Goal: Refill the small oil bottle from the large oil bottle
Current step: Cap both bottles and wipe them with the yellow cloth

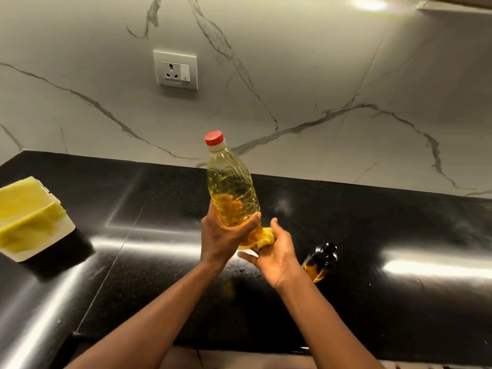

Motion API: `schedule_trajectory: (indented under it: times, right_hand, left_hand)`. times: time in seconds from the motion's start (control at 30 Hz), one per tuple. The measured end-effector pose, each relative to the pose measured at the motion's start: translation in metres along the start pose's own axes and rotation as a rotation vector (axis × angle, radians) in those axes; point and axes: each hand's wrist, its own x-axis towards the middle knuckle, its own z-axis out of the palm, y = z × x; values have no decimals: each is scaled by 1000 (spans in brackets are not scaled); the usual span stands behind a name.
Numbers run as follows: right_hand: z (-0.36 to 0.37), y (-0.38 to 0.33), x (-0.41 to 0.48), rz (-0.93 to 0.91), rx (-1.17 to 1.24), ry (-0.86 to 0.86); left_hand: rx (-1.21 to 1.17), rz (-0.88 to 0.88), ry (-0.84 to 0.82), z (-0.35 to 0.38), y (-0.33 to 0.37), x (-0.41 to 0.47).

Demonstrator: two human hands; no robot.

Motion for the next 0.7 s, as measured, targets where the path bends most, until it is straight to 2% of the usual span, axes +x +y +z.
schedule_trajectory:
  times: [0.27, 0.43, 0.7]
  right_hand:
    - [-13, 6, 17, -73, -45, 202]
    - [-16, 3, 32, -71, -84, 218]
    - [-23, 11, 42, 1, -74, 196]
  left_hand:
    - [139, -36, -45, -1, -26, 38]
    - [220, -131, -129, -3, -54, 59]
    - [272, -177, -133, -8, -89, 73]
